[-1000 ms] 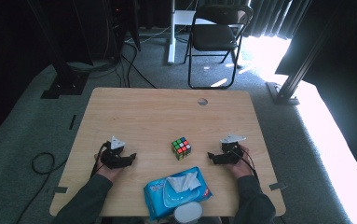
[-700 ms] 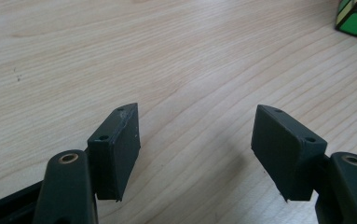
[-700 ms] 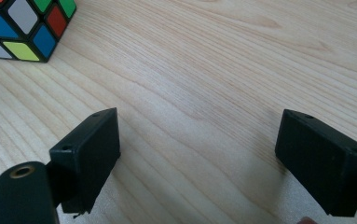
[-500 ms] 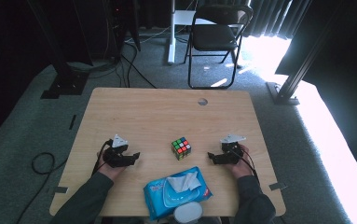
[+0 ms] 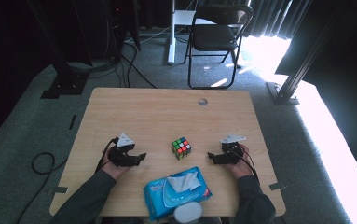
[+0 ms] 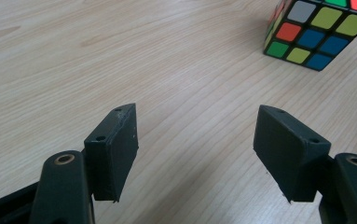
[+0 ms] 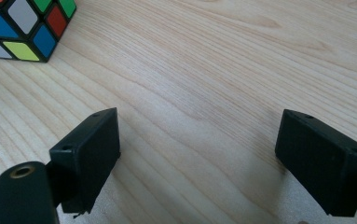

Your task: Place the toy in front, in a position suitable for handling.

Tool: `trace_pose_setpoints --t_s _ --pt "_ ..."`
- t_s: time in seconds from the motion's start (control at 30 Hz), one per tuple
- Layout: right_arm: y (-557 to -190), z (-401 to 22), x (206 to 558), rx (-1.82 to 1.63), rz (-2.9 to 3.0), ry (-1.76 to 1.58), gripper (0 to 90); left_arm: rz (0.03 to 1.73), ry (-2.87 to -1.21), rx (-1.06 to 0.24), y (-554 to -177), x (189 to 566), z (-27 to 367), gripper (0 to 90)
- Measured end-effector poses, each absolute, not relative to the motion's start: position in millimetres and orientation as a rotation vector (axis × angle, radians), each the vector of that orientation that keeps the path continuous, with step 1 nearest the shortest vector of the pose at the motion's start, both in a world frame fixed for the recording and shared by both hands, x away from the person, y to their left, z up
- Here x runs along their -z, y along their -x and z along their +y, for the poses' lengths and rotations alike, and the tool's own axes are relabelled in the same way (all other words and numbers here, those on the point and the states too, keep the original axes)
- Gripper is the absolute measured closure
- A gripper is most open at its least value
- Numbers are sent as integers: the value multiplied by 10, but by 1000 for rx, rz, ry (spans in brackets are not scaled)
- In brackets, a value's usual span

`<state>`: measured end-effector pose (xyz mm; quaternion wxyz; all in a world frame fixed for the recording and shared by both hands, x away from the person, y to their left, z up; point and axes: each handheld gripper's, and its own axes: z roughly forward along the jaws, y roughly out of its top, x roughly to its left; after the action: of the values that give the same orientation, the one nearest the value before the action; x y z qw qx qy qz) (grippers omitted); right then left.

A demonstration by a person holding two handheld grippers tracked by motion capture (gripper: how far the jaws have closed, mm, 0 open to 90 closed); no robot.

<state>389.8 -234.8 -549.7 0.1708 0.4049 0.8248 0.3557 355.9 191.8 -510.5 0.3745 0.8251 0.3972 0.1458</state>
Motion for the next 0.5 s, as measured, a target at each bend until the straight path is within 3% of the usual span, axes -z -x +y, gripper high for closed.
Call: trace_pose_setpoints --t_s 0.5 --pt "-3898 -2347 5496 -1010 2342 -1149 136 949 -2124 -381 -3585 4954 1764 307"
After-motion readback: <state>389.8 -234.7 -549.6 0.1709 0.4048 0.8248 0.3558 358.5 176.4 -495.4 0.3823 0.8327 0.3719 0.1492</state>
